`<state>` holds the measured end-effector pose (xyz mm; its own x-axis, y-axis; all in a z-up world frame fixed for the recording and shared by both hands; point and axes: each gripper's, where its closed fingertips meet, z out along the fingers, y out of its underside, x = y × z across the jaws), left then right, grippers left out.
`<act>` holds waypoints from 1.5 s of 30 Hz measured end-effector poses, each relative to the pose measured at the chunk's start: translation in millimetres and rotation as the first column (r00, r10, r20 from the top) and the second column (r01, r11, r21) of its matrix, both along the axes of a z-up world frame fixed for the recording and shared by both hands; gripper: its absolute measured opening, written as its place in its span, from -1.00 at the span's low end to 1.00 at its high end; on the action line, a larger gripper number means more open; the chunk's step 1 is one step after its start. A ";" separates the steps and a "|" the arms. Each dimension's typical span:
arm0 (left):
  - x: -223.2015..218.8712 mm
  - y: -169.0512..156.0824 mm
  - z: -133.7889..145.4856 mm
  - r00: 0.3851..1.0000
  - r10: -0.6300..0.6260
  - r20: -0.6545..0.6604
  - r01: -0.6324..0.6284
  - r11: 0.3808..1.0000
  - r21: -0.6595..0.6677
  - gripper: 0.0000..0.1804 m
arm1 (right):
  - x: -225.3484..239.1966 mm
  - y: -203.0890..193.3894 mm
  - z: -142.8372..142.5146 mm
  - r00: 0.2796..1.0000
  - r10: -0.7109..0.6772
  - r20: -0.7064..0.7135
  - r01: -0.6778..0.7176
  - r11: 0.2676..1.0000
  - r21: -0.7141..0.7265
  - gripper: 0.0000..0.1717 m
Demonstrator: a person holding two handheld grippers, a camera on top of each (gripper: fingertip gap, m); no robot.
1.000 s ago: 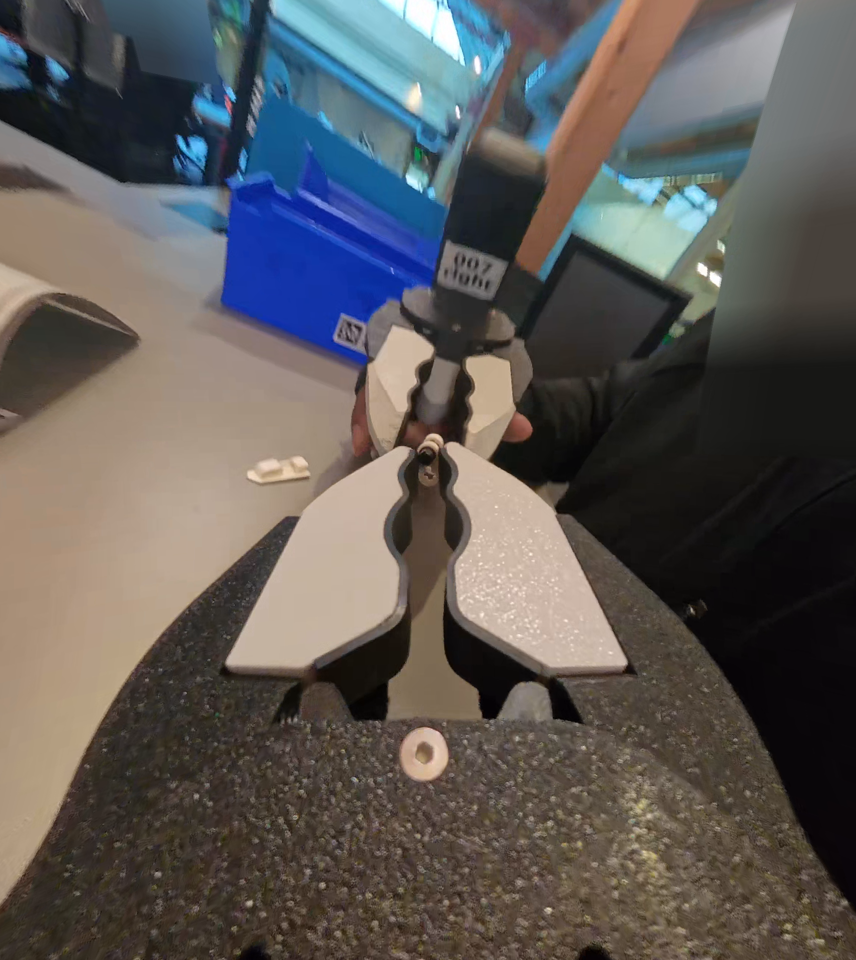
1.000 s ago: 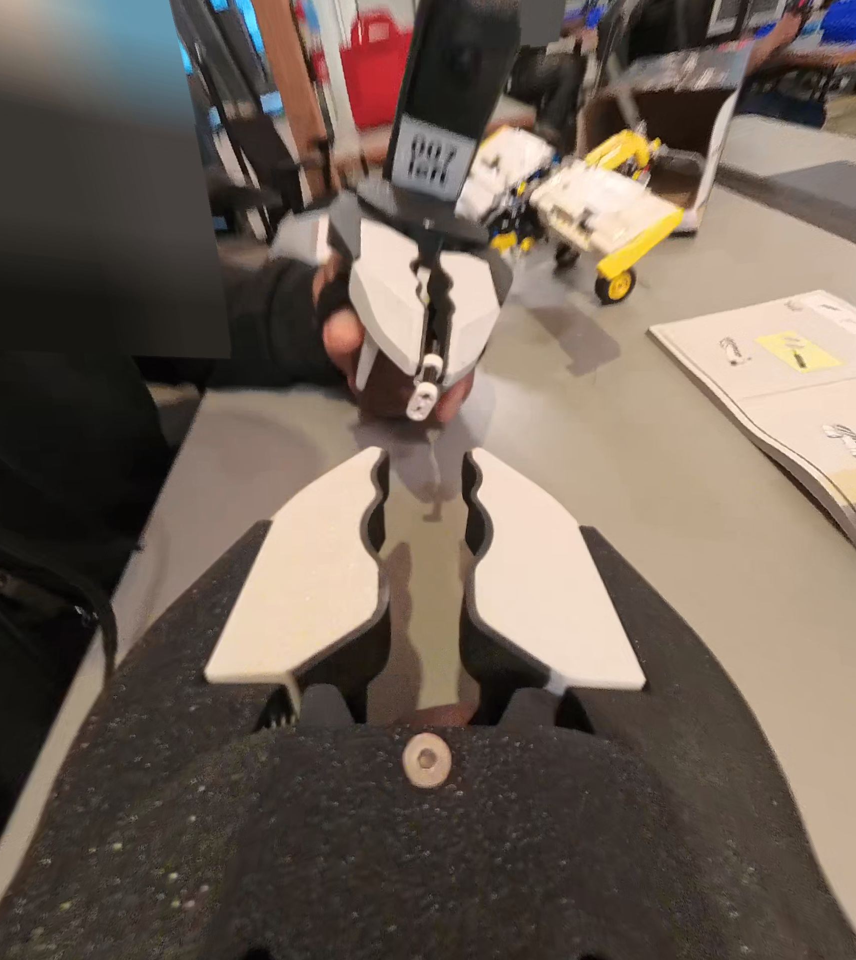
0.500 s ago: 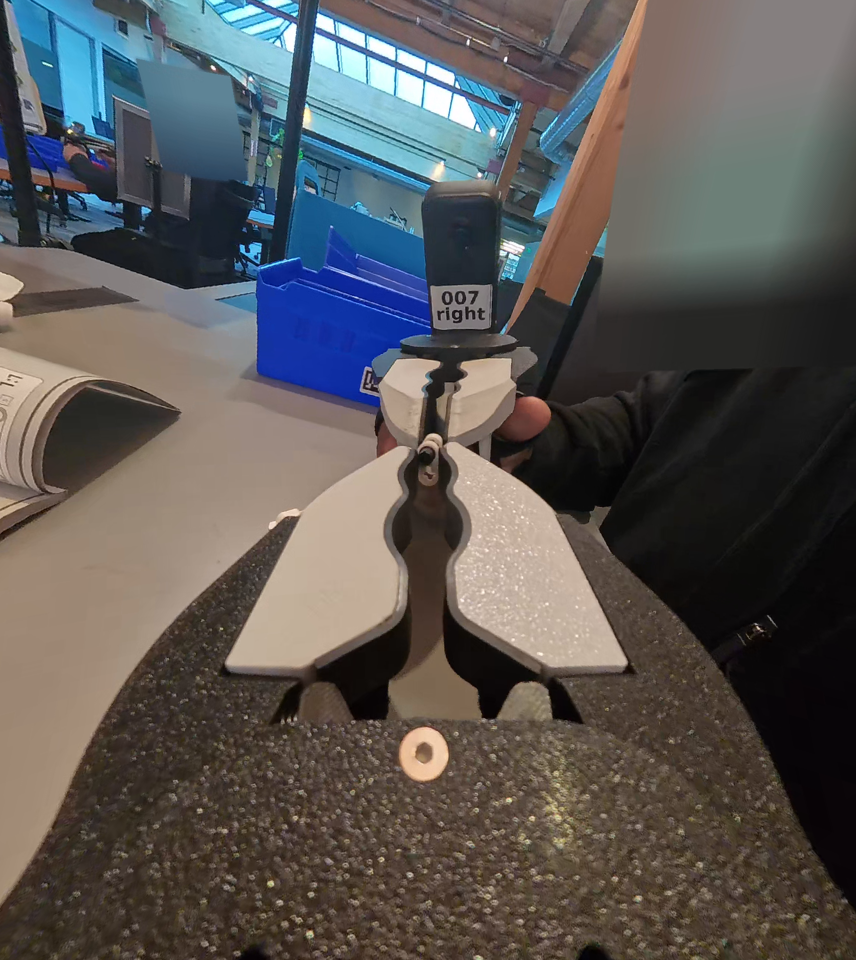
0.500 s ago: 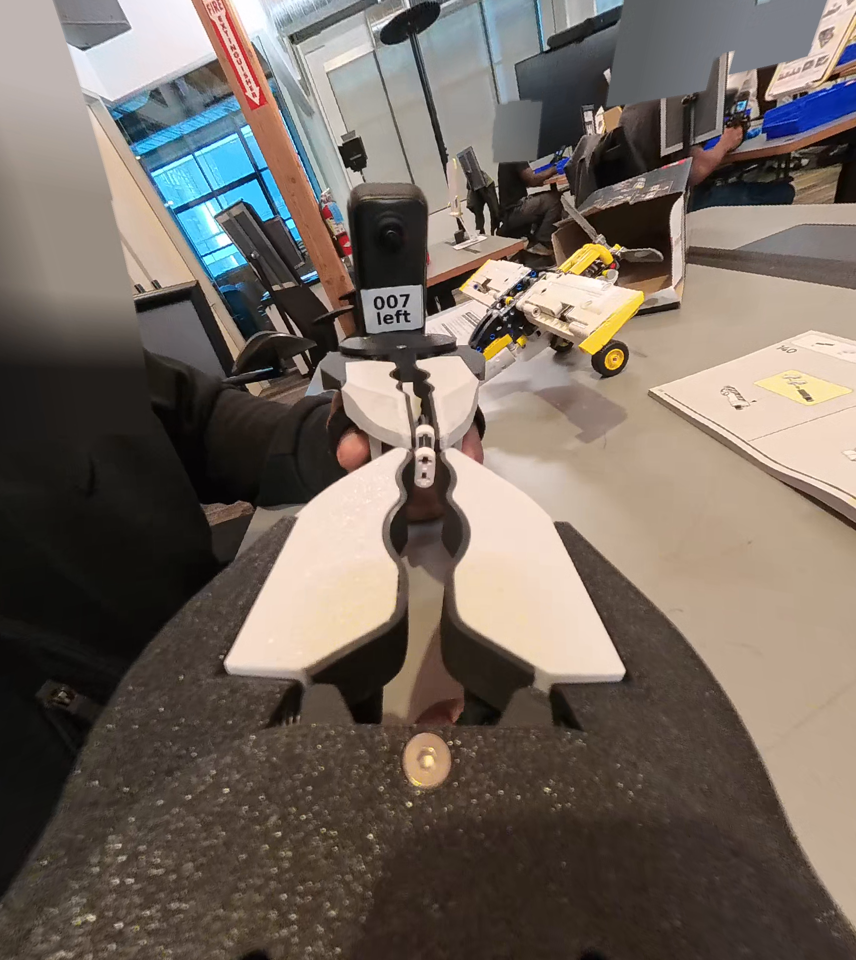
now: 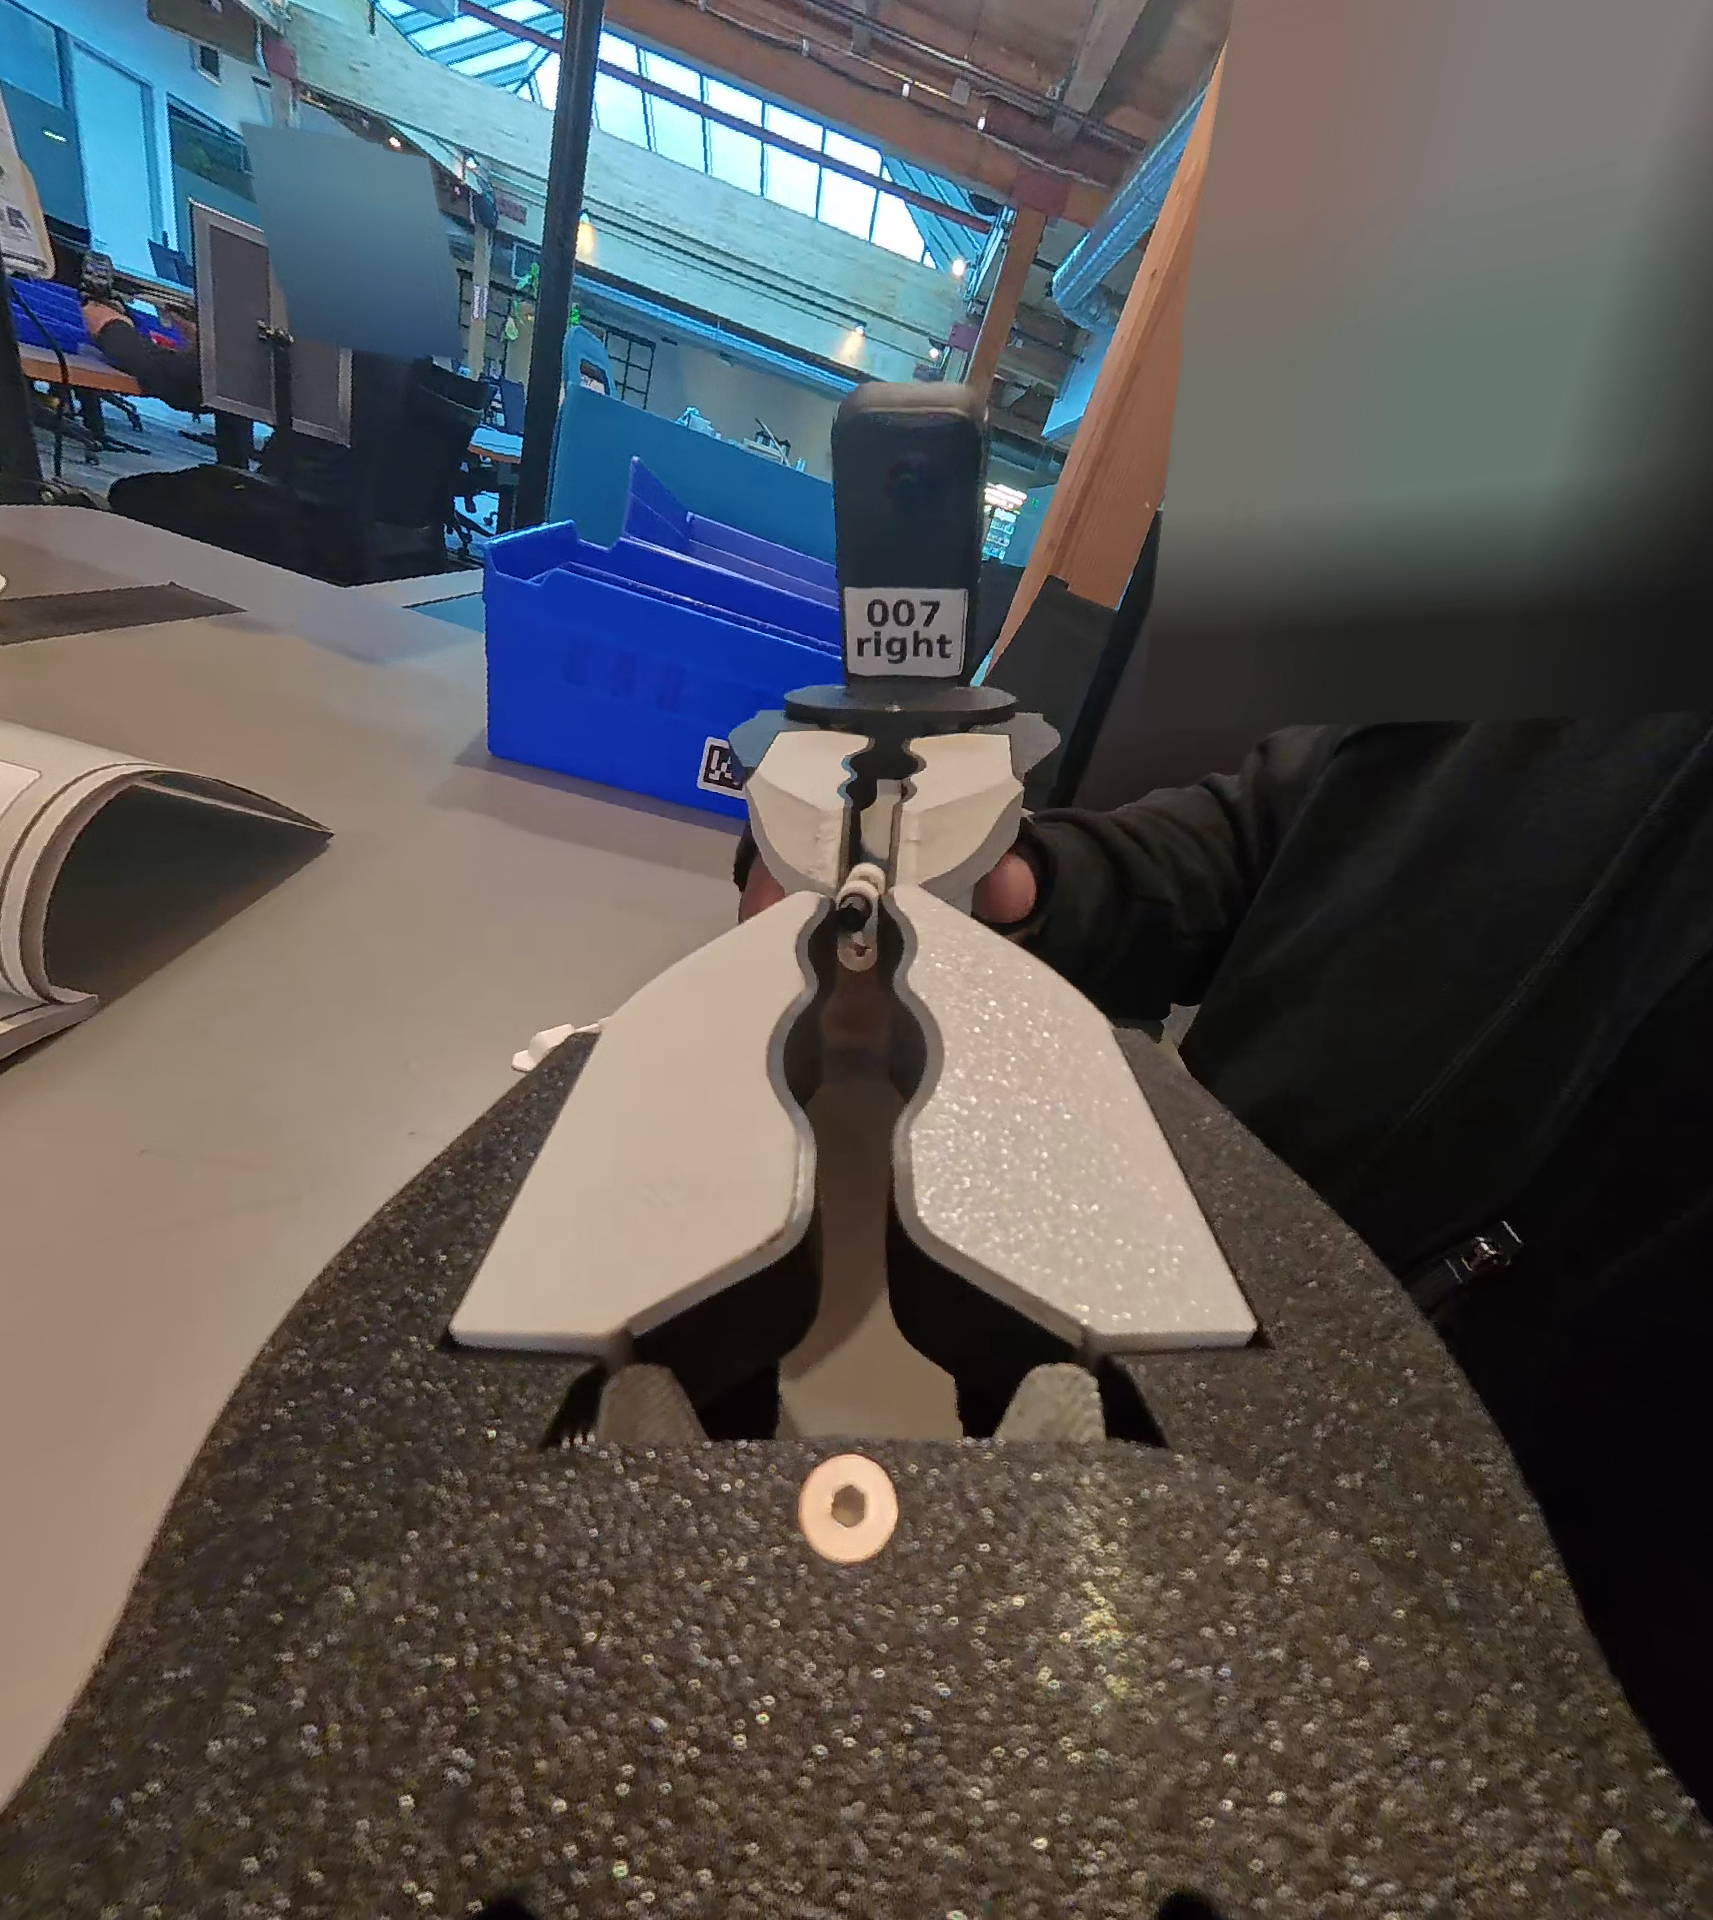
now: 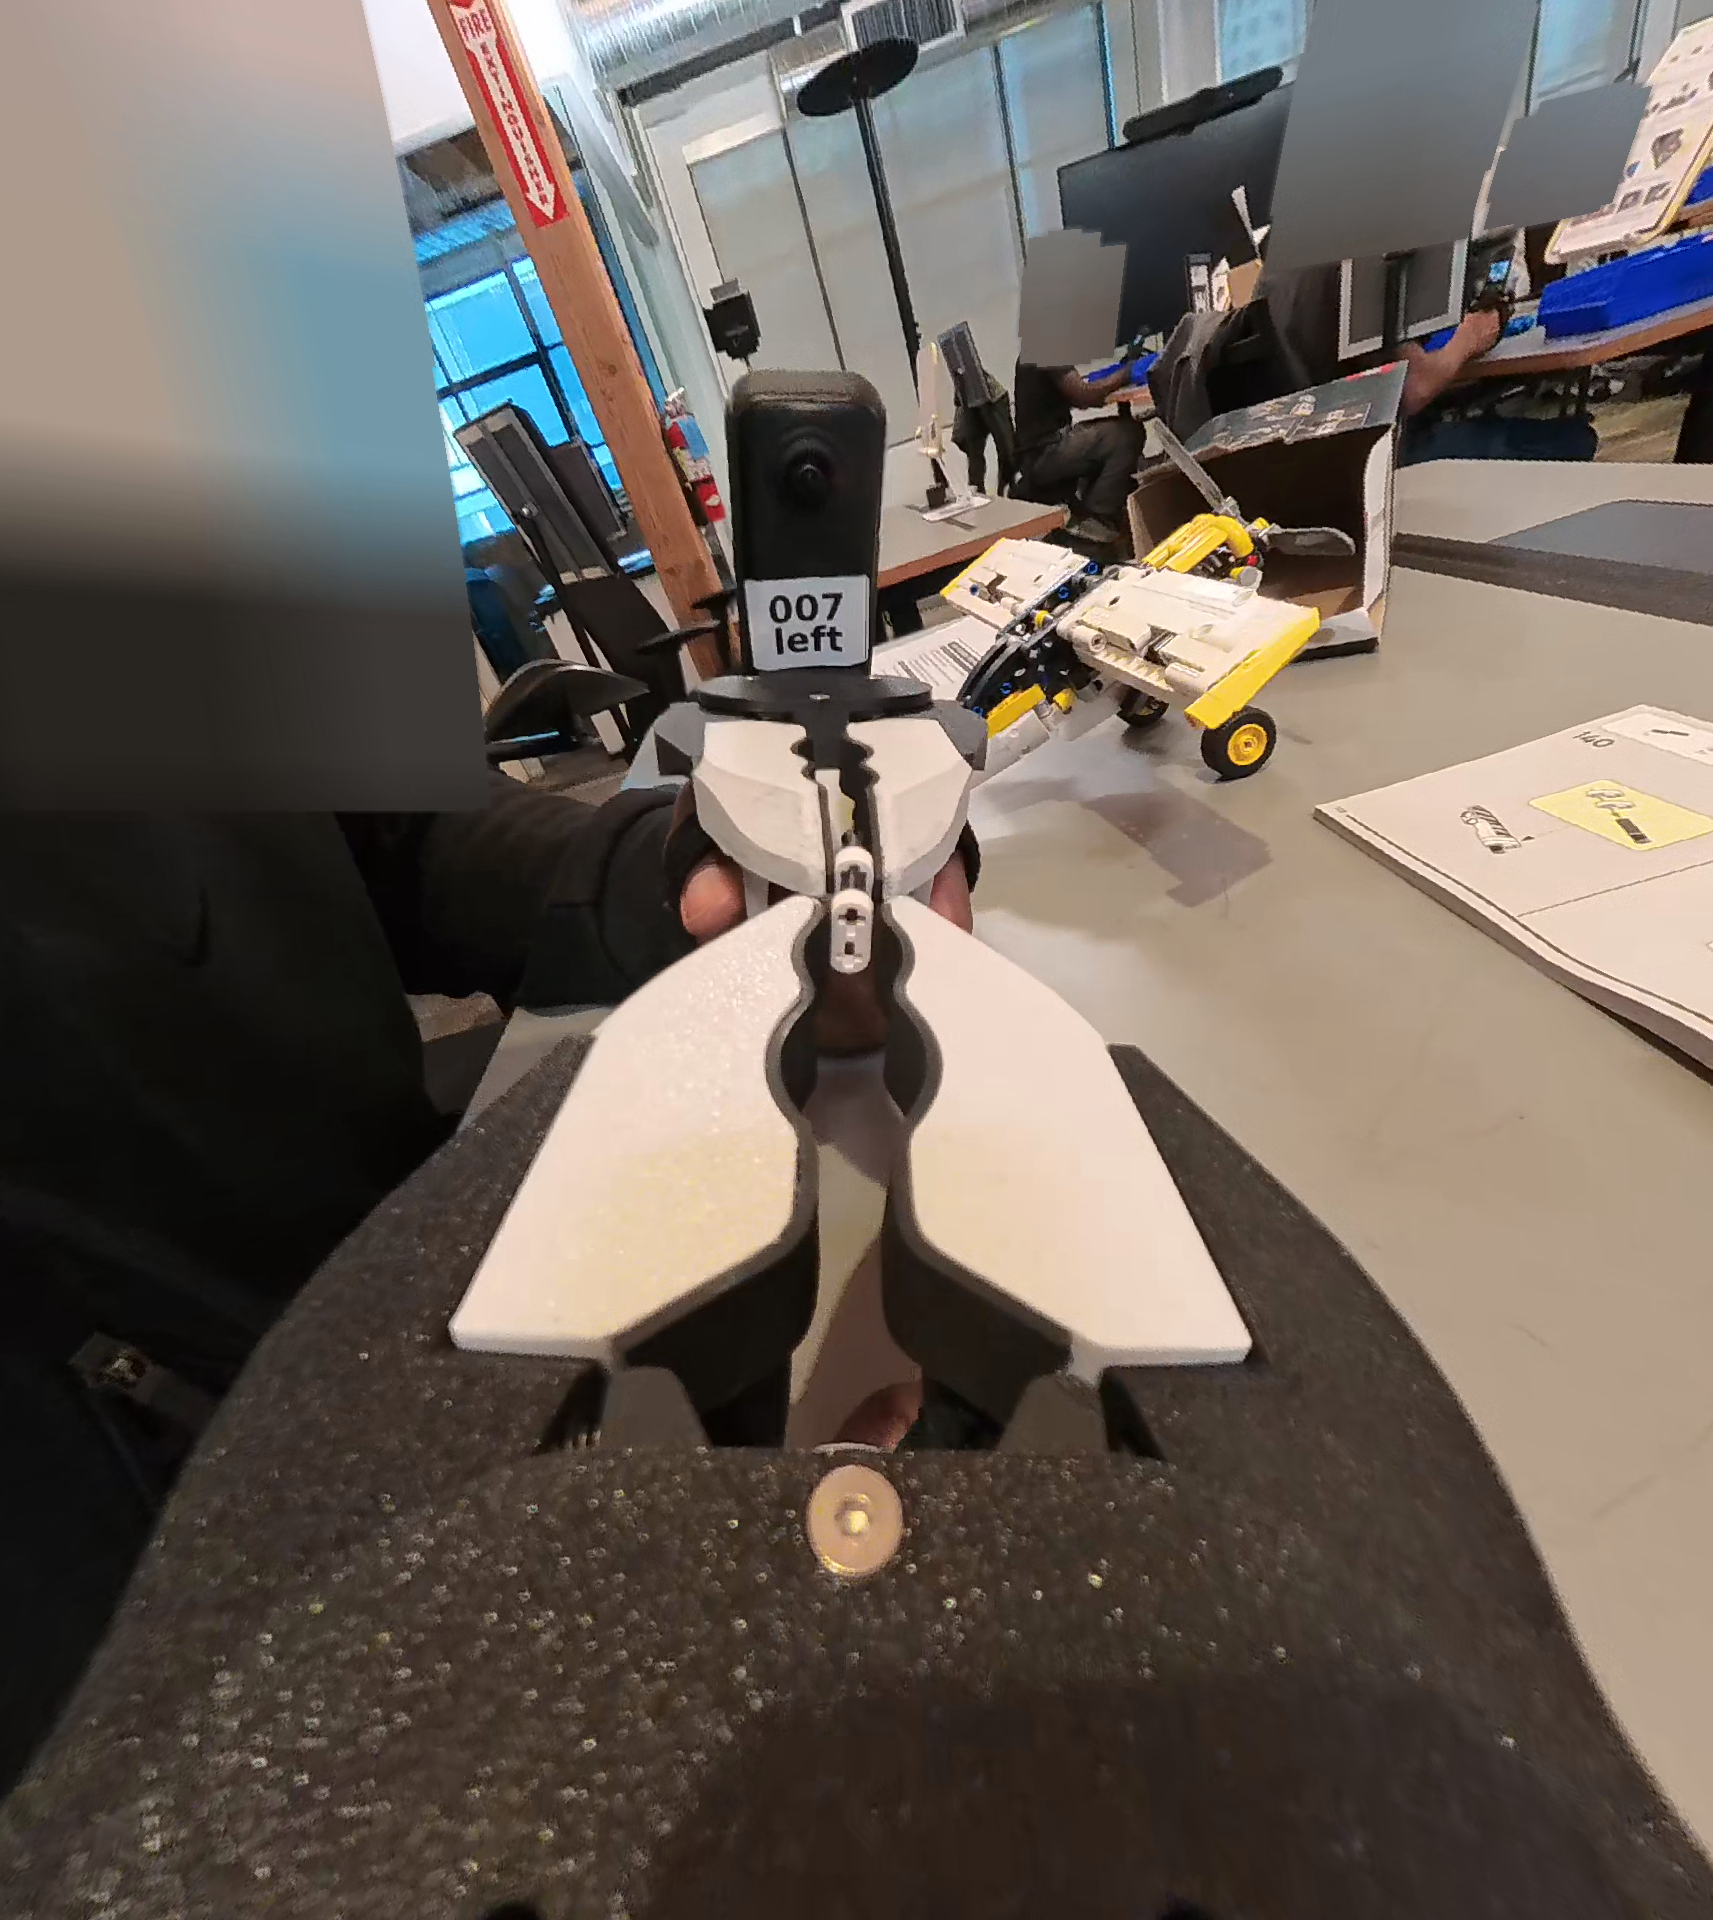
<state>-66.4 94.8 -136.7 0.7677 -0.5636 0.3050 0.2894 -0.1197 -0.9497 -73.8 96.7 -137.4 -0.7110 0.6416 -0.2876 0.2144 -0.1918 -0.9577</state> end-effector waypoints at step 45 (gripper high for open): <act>8.6 -0.3 -18.9 0.995 -0.077 -0.059 0.068 0.987 -0.143 -0.94 | 7.3 2.1 -13.2 0.996 0.069 0.056 -0.072 0.995 0.063 -0.92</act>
